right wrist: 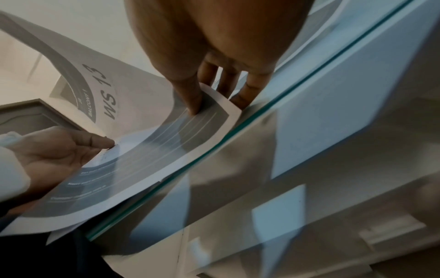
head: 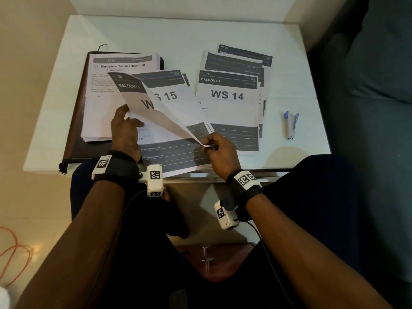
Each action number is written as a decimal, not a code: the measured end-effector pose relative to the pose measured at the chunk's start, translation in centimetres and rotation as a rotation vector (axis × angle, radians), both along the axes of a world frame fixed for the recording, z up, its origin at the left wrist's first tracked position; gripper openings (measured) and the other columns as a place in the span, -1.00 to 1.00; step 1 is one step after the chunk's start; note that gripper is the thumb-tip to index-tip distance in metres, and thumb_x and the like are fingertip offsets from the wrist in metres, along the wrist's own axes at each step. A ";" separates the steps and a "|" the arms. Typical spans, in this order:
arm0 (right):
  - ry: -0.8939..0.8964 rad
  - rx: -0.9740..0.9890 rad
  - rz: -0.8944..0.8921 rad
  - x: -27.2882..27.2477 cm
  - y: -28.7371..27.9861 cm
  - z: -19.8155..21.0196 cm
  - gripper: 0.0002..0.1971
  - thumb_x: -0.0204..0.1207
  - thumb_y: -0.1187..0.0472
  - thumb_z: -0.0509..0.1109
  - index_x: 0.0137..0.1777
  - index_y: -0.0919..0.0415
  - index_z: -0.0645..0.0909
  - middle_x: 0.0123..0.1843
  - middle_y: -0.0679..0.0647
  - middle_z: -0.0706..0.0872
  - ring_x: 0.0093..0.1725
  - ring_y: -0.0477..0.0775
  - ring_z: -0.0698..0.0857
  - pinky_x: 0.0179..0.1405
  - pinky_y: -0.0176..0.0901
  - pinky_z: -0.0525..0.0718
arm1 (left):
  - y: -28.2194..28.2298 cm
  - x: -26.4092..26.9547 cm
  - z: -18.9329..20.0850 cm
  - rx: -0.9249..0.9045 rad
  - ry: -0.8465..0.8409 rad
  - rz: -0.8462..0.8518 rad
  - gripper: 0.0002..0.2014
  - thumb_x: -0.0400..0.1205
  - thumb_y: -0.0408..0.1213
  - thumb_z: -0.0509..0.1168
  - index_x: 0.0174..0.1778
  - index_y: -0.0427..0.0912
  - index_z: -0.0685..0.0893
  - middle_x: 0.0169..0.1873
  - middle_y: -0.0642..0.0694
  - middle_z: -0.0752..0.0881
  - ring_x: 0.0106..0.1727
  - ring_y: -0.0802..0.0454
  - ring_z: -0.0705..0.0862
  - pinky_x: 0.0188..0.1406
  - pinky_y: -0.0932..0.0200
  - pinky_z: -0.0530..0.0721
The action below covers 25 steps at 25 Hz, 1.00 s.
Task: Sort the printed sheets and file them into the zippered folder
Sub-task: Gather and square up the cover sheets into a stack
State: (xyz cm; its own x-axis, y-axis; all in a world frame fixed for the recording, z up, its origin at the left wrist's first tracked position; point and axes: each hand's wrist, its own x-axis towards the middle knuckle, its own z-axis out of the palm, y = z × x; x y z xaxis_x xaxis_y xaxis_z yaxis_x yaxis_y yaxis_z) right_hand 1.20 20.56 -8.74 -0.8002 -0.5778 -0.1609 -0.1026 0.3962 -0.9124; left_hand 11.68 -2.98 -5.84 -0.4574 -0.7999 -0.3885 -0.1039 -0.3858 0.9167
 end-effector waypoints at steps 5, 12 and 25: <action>-0.033 0.042 -0.179 -2.4 1.2 2.1 -0.77 0.55 0.30 0.33 0.13 0.11 0.73 0.10 0.00 0.76 0.10 0.05 0.72 0.14 0.01 0.74 | -0.8 0.7 0.5 -0.043 -0.056 0.072 -0.52 0.39 -0.56 0.28 0.21 -0.10 0.68 0.20 -0.21 0.79 0.18 -0.36 0.76 0.08 -0.10 0.84; 0.077 0.676 -0.309 -8.8 3.4 1.3 -0.13 0.38 -0.28 0.57 0.52 0.21 0.35 0.49 0.19 0.41 0.52 0.29 0.39 0.29 0.37 0.59 | -4.0 3.2 3.1 -0.090 -0.150 0.034 -0.55 0.33 -0.55 0.30 0.01 0.06 0.67 0.31 -0.15 0.71 0.33 -0.36 0.69 0.26 -0.24 0.75; 0.244 0.393 -0.373 -11.7 7.2 2.1 -0.81 0.65 0.10 0.38 0.17 0.11 0.73 0.12 0.11 0.82 0.17 0.21 0.74 0.11 -0.16 0.54 | -0.1 0.2 1.6 0.199 -0.085 0.059 -0.78 0.52 -0.60 0.21 -0.05 -0.28 0.68 -0.05 -0.26 0.76 -0.10 -0.23 0.76 -0.10 -0.05 0.85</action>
State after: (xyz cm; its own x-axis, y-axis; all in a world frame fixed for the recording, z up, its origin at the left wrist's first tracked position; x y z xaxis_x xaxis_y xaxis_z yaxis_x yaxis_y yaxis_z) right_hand -10.49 27.76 -6.64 -0.9784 -0.1852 -0.0916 -0.0802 0.7491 -0.6576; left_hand 11.89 -3.08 -4.28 -0.3712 -0.7280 -0.5764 -0.1491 -0.5659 0.8108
